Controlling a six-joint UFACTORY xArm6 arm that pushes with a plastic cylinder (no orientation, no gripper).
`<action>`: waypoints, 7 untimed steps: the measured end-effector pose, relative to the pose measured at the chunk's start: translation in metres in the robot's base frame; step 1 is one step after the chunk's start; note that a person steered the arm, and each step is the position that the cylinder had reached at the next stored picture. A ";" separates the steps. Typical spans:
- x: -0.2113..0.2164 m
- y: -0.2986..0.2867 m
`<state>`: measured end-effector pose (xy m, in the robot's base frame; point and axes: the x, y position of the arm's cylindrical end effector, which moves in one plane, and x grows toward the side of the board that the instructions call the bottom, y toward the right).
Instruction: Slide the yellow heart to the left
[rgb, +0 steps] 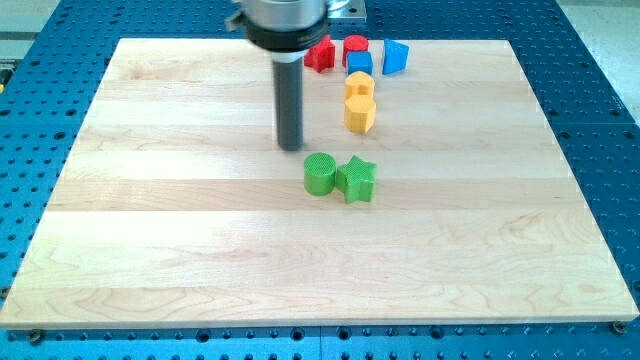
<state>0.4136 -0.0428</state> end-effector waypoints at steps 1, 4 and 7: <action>0.036 0.038; 0.022 0.068; -0.129 0.164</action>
<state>0.2849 0.1209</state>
